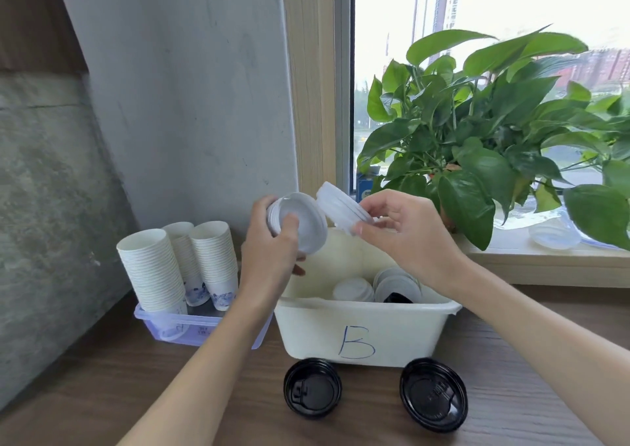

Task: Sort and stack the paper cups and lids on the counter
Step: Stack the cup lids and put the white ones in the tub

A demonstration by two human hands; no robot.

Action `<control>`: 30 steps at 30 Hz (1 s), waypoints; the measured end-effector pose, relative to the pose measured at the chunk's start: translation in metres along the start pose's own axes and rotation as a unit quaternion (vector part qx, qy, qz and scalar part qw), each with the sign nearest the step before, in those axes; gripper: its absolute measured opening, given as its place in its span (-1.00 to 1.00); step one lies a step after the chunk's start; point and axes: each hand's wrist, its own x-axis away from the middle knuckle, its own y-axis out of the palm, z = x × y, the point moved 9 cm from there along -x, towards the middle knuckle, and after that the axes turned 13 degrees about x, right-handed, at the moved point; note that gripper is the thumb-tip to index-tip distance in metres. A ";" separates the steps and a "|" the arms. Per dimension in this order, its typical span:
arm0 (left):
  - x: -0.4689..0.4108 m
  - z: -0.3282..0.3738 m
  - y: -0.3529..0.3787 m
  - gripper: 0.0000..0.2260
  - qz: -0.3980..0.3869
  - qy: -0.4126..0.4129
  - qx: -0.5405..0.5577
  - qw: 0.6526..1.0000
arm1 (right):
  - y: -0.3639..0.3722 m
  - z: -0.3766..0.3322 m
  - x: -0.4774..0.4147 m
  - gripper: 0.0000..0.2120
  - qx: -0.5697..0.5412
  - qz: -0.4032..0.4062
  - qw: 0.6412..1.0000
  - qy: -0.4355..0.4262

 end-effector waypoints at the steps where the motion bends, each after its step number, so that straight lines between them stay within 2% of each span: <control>1: 0.003 0.001 0.001 -0.76 -0.001 -0.005 0.015 1.000 | -0.001 -0.005 0.003 -0.79 0.005 0.005 1.000 -0.005; 4: 0.012 0.003 0.003 -0.74 -0.014 -0.031 0.055 0.998 | -0.001 -0.020 0.013 -0.80 0.032 0.006 0.999 -0.028; 12: 0.044 0.005 0.019 -0.37 -0.080 -0.130 0.133 0.979 | 0.012 -0.065 0.039 -0.88 0.123 -0.023 0.984 -0.126; 17: 0.063 0.012 0.018 -0.21 -0.109 -0.142 0.155 0.972 | 0.016 -0.079 0.056 -0.90 0.158 -0.028 0.975 -0.155; 24: 0.082 0.013 0.010 -0.35 -0.132 -0.119 0.167 0.970 | 0.016 -0.090 0.072 -0.90 0.213 -0.014 0.955 -0.207; 26: 0.086 0.011 0.006 -0.36 -0.127 -0.112 0.173 0.970 | 0.014 -0.092 0.079 -0.93 0.196 -0.012 0.958 -0.210; 28: 0.090 0.008 0.004 -0.35 -0.124 -0.118 0.183 0.968 | 0.008 -0.089 0.084 -0.92 0.157 0.016 0.969 -0.189; 30: 0.095 0.008 0.004 -0.36 -0.122 -0.120 0.192 0.966 | -0.001 -0.077 0.083 -0.80 0.107 0.059 0.987 -0.108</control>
